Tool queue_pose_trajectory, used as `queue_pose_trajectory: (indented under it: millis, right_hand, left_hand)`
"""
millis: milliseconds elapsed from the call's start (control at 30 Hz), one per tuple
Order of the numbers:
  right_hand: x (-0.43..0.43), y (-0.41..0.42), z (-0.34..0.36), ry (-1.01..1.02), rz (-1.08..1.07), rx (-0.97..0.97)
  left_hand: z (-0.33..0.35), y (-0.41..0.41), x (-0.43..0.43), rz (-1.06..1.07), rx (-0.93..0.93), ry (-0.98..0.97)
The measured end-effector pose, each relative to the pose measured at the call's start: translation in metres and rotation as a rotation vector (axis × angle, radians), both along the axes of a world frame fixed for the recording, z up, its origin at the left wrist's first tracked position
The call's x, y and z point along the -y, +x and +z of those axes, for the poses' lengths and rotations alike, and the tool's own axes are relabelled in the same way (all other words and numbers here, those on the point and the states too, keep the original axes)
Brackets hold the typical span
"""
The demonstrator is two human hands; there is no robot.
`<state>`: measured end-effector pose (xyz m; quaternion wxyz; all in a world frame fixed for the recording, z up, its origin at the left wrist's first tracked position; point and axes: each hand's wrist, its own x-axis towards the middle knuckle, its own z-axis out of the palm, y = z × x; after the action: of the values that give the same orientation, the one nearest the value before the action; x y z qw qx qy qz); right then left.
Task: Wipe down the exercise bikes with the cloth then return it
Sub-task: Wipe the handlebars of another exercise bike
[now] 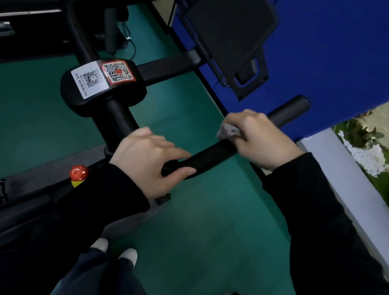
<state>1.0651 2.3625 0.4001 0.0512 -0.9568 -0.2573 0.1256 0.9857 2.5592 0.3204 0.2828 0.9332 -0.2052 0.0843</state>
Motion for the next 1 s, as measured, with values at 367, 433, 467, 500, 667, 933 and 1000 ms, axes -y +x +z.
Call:
queue_pose_trajectory:
  millis: [367, 433, 467, 500, 667, 933, 1000]
  right_hand:
    - [0.011, -0.044, -0.073, 0.517, -0.292, 0.609]
    - [-0.008, -0.061, -0.099, 0.724, -0.495, 0.716]
    - [-0.019, -0.067, -0.109, 0.845, -0.587, 0.734]
    - [-0.030, -0.069, -0.115, 0.973, -0.659, 0.748]
    - [-0.054, -0.049, -0.110, 1.410, -0.997, 0.725]
    - [-0.059, -0.045, -0.103, 1.663, -1.267, 0.687]
    - [-0.063, -0.047, -0.103, 1.673, -1.301, 0.704]
  left_hand:
    - [0.006, 0.020, 0.033, 0.050, -0.137, 0.043]
    - [0.007, 0.022, 0.040, 0.013, -0.163, 0.027]
    - [0.005, 0.023, 0.041, 0.003, -0.166, 0.014]
    - [0.003, 0.022, 0.040, -0.005, -0.158, -0.001]
    - [0.001, 0.024, 0.037, -0.001, -0.088, -0.032]
    - [0.002, 0.021, 0.038, -0.006, -0.029, 0.037]
    - [0.003, 0.019, 0.037, -0.009, -0.015, 0.050]
